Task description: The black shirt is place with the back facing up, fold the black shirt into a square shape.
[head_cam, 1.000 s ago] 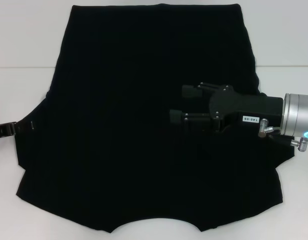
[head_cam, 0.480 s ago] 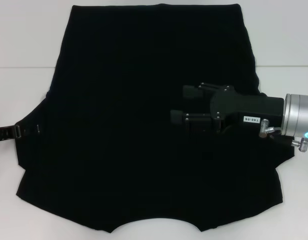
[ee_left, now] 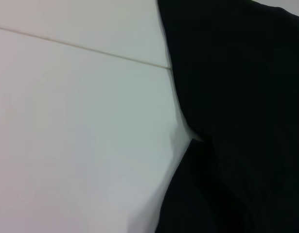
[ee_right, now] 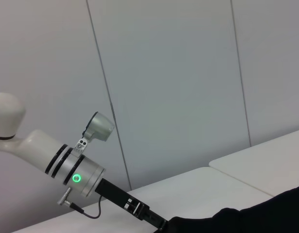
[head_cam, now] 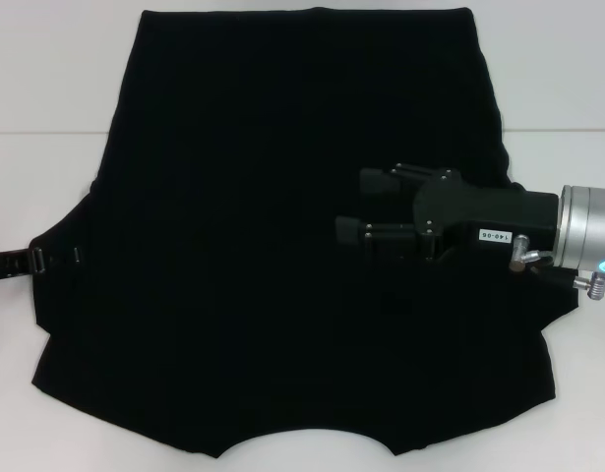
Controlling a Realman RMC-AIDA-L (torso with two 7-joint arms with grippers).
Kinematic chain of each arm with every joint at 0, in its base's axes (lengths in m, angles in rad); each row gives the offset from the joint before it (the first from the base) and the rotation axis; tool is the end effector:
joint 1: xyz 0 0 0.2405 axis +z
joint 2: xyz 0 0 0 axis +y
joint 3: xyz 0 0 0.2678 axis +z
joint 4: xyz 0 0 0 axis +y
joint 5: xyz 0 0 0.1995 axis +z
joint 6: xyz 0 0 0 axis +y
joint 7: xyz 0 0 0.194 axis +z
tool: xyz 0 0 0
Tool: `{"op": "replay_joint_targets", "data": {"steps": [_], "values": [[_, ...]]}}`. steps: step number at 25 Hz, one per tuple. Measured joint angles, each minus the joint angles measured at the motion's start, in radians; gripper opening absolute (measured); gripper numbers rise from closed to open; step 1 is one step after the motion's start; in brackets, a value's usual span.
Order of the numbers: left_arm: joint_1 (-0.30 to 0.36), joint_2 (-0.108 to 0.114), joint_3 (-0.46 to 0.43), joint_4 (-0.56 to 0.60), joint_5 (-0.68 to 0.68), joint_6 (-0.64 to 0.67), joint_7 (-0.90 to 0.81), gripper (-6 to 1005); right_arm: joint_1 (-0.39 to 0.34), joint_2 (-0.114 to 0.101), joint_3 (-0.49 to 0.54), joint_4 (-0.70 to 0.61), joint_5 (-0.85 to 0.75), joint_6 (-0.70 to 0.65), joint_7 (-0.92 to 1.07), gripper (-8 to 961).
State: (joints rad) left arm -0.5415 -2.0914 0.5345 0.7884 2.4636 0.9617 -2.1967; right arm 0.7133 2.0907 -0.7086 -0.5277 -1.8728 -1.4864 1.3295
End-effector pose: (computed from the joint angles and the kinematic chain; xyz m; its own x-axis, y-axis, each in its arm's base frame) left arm -0.3751 0.4048 0.0098 0.3399 0.7433 0.5762 0.8939 -0.0650 -0.4434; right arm 0.1720 0.3850 -0.0649 0.7628 -0.2309 -0.6040 -0.3713 -0.9212 -0.1167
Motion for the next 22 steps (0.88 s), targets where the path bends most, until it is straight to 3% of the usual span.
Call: {"op": "replay_joint_targets", "data": {"steps": [3,8,22], "values": [[0.001,0.000,0.001,0.001,0.000,-0.003,0.000,932,0.000,0.000,0.001,0.000,0.001,-0.001,0.001,899],[0.004,0.001,-0.002,0.006,0.000,-0.005,0.006,824,0.000,0.000,0.003,0.000,0.001,-0.002,0.000,899],[0.001,0.001,0.001,0.006,0.023,-0.027,0.003,275,-0.001,0.000,0.006,0.000,0.001,-0.008,-0.005,899]]}}
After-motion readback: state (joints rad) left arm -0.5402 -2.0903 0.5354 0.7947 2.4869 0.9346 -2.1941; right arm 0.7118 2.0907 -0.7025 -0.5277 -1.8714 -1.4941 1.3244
